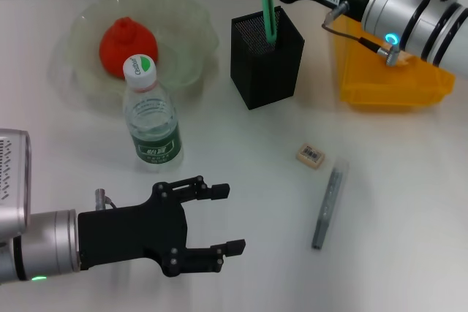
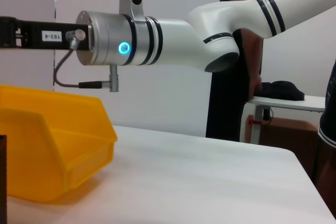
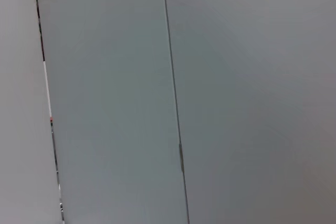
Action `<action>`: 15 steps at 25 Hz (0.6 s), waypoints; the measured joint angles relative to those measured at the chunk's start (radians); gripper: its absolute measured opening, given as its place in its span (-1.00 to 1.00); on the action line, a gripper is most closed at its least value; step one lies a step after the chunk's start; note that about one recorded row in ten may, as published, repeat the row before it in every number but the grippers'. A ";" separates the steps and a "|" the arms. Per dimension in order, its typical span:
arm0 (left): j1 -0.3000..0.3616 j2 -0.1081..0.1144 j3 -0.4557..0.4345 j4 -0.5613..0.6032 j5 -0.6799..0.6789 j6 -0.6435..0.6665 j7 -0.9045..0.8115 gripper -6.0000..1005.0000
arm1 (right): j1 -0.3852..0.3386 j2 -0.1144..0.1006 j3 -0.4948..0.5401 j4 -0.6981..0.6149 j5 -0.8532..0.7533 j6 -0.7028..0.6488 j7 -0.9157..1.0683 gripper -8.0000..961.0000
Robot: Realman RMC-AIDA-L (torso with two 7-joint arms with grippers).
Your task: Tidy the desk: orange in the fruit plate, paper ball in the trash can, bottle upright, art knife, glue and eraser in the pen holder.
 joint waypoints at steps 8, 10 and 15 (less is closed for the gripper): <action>0.003 0.000 -0.003 0.000 0.000 -0.007 0.000 0.59 | -0.055 -0.002 -0.003 -0.021 -0.004 -0.061 0.014 -0.52; 0.003 0.000 -0.004 0.000 0.000 -0.004 -0.002 0.59 | -0.090 -0.004 -0.019 -0.064 -0.008 -0.071 0.059 -0.48; 0.004 0.002 -0.007 0.001 0.000 -0.002 -0.007 0.59 | -0.265 -0.009 -0.075 -0.408 -0.146 -0.061 0.318 -0.26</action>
